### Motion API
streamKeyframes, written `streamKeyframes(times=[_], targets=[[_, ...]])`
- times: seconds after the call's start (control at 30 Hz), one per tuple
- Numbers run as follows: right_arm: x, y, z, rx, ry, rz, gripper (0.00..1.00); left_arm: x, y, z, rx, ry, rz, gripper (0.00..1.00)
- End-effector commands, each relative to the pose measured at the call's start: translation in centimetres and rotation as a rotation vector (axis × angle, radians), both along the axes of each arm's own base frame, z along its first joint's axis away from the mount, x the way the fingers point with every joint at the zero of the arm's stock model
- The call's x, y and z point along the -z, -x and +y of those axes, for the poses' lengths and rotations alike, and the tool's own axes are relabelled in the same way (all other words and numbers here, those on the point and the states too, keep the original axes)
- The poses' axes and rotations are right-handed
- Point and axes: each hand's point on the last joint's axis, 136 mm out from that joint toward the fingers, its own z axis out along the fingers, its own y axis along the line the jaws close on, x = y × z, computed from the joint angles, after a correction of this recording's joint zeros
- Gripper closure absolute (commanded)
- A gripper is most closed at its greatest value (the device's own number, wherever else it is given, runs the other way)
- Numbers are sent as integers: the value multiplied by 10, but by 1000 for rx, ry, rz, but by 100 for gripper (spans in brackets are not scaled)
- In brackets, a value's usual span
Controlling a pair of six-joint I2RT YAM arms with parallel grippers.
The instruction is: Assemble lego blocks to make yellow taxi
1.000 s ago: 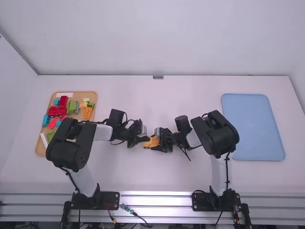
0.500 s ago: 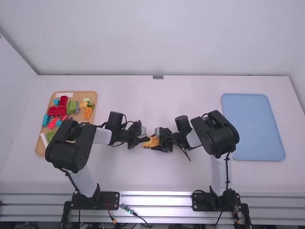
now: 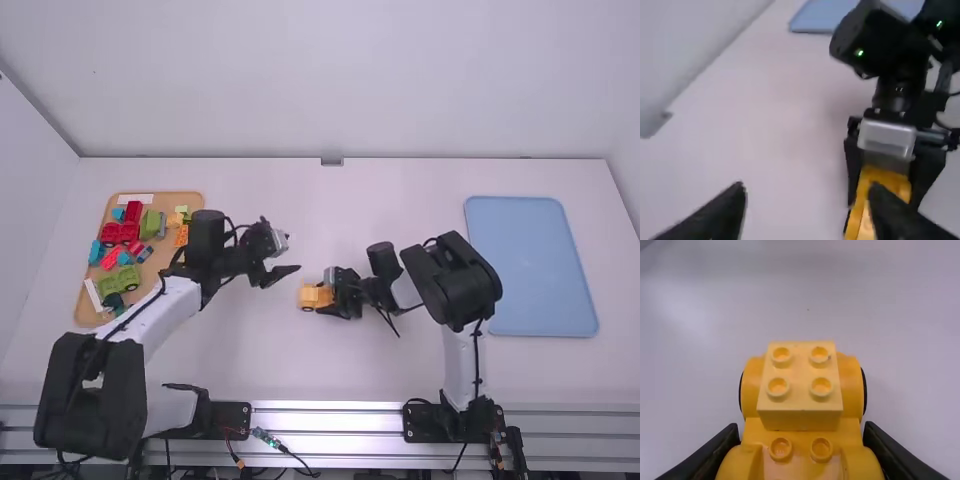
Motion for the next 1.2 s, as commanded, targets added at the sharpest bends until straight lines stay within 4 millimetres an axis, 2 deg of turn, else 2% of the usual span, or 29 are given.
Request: streamKeyframes(times=[0.0, 0.17, 0.3, 0.37, 0.43, 0.57, 0.67, 0.87, 0.93, 0.97, 1.03, 1.17], targets=[[36, -5, -18, 101, 164, 19, 46, 12, -9, 19, -167, -42, 98, 1], [38, -5, -26, 132, 240, 54, 27, 23, -16, 32, -311, -35, 203, 1], [36, -7, -34, 155, 311, 67, 19, 24, -16, 31, -299, -39, 195, 1], [35, -11, -42, 188, 375, 72, 7, 23, -17, 30, -299, -38, 189, 1], [35, -12, -46, 204, 410, 75, 1, 23, -18, 32, -305, -38, 189, 1], [38, -10, -67, 250, 536, 84, 1, 23, -18, 34, -318, -32, 197, 1], [40, -5, -92, 295, 679, 95, 1, 23, -18, 34, -318, -32, 197, 1], [37, 3, -124, 349, 850, 106, 1, 23, -19, 35, -334, -21, 212, 1], [33, 5, -144, 380, 956, 88, 1, 27, -28, 49, -473, -13, 259, 1], [32, 7, -148, 385, 974, 88, 1, 28, -31, 54, -516, -11, 272, 1], [25, 3, -164, 488, 1040, 92, 1, 34, -38, 76, -695, -11, 329, 1], [11, -6, -187, 665, 1118, 82, 1, 39, -36, 96, -817, -77, 388, 1]])
